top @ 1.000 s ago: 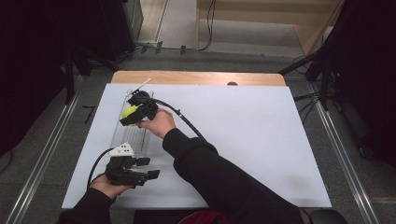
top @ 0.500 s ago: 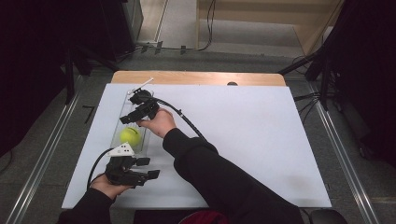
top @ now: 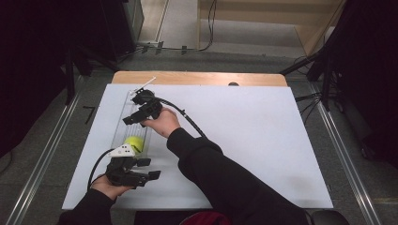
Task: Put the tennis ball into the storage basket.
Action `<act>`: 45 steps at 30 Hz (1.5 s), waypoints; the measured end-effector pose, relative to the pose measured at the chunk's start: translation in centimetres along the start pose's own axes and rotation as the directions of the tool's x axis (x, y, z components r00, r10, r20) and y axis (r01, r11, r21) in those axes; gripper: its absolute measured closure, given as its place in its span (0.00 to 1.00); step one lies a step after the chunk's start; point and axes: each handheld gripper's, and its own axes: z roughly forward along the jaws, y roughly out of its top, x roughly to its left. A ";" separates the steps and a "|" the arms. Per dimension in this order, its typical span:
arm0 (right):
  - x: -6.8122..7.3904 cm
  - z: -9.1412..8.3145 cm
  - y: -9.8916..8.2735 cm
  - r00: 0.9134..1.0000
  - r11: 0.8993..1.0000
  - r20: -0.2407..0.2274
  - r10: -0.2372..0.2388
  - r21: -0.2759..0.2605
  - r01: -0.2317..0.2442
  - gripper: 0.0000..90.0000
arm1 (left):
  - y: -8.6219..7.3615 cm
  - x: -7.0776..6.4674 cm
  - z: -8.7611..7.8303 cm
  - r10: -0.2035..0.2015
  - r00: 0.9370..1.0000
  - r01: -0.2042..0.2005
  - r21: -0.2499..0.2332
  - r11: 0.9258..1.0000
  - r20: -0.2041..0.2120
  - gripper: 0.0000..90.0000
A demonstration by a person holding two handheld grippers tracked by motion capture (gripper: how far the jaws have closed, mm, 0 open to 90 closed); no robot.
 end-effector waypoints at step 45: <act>-2.9 -5.5 -4.0 1.000 1.000 0.025 0.001 0.022 -0.001 0.21 | -0.1 0.3 0.1 -0.004 1.000 0.004 0.012 1.000 -0.010 0.34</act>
